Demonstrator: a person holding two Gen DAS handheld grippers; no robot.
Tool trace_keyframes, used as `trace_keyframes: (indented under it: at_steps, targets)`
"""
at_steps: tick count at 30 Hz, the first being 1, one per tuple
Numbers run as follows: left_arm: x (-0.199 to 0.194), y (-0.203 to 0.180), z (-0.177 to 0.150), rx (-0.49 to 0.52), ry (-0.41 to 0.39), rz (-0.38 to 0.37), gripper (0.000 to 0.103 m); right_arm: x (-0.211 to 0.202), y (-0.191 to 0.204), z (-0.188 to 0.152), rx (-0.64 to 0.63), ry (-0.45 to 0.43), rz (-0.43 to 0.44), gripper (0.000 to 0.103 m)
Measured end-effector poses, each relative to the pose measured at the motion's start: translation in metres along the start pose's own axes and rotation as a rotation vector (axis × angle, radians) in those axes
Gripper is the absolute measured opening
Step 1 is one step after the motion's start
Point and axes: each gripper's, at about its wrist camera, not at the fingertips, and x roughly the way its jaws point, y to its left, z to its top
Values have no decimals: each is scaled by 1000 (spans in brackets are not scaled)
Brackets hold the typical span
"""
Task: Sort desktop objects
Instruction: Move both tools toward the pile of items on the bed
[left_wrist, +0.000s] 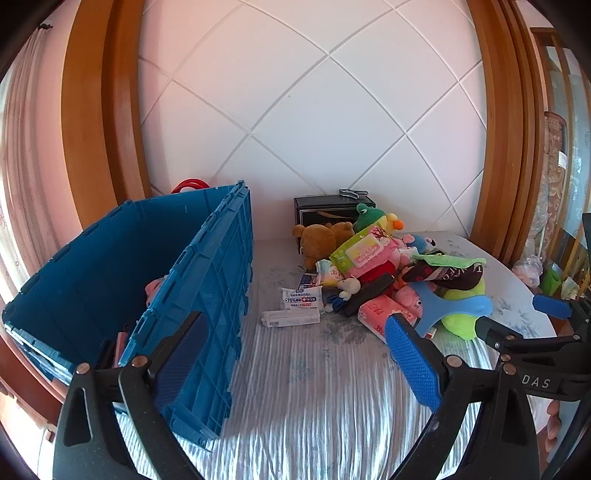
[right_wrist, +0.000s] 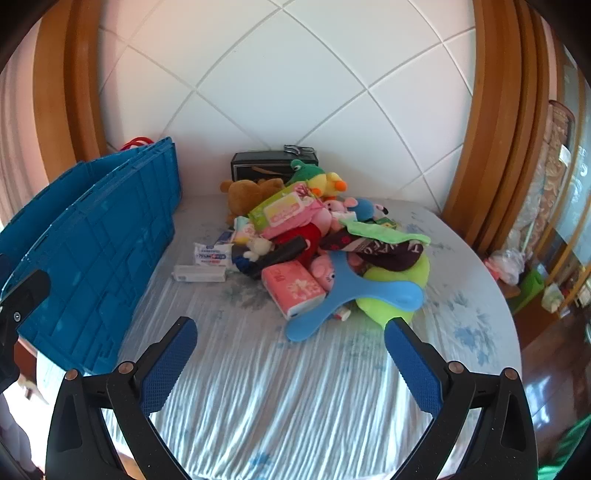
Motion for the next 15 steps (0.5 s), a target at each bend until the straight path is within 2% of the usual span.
trace_keyframes:
  at_steps: [15]
  targets:
    - [69,-3,14,24,57,-66,98,42,-8,20,36,31,-16,103]
